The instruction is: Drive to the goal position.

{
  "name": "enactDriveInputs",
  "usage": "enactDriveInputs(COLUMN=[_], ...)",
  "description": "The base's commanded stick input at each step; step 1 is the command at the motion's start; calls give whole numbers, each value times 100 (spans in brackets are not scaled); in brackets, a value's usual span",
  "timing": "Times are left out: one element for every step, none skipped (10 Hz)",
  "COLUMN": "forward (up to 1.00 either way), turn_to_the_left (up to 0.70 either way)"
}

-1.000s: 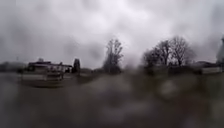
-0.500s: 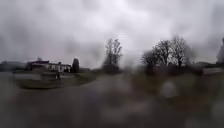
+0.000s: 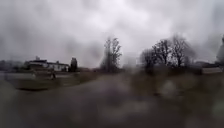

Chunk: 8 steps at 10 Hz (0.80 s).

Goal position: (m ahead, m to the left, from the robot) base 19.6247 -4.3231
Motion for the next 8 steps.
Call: enactDriveInputs(forward=[100,100,100,100,100,100,100,100], turn_to_the_left=[0,0,0,0,0,0,0,0])
